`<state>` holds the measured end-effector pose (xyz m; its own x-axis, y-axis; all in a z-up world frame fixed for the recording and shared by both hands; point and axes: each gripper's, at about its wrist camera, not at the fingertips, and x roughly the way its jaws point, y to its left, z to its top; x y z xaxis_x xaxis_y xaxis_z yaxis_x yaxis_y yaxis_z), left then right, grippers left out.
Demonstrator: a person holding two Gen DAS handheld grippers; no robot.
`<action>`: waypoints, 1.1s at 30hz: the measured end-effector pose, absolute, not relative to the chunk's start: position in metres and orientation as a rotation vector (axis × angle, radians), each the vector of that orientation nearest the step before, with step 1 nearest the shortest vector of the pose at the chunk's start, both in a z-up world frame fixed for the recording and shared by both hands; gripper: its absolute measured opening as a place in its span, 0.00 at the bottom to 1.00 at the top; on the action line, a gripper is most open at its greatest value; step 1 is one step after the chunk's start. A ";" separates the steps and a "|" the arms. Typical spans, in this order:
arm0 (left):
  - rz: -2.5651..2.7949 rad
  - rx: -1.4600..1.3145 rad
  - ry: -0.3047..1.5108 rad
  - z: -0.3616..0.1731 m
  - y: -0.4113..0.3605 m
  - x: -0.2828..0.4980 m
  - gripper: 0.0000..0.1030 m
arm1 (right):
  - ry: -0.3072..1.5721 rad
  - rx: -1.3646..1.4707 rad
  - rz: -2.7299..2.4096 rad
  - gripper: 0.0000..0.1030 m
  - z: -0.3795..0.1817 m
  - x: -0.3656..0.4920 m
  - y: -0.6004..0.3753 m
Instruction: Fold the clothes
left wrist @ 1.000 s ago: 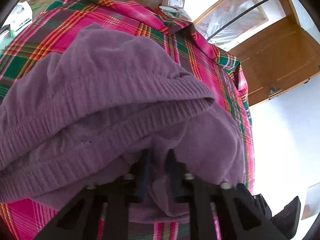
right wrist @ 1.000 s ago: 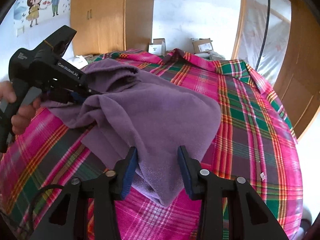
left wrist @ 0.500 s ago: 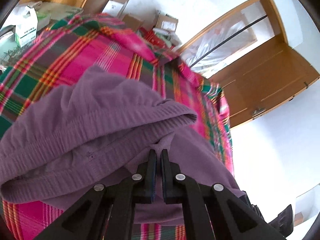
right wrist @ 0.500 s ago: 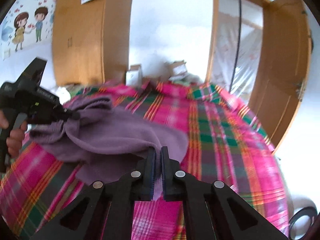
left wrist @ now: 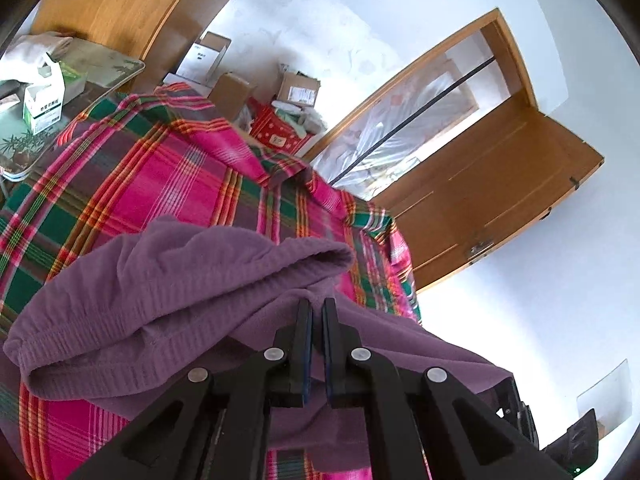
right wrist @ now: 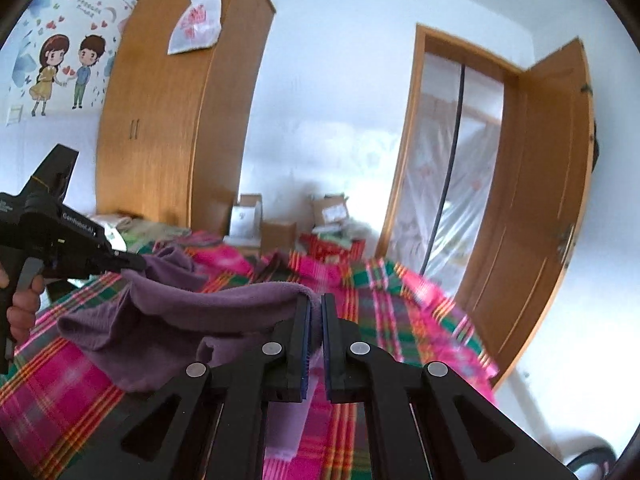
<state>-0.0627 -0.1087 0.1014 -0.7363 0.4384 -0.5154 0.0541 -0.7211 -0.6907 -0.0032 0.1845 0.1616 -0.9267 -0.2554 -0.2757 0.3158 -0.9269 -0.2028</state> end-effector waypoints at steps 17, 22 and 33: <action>2.550 -1.065 -1.050 0.088 -0.107 -0.114 0.05 | 0.382 0.570 -2.858 0.03 0.147 -0.092 0.178; 2.576 -1.096 -1.020 0.078 -0.106 -0.136 0.05 | 0.424 0.649 -2.849 0.03 0.129 -0.123 0.173; 2.541 -1.206 -0.957 0.060 -0.112 -0.160 0.09 | 0.431 0.885 -2.784 0.03 0.083 -0.186 0.167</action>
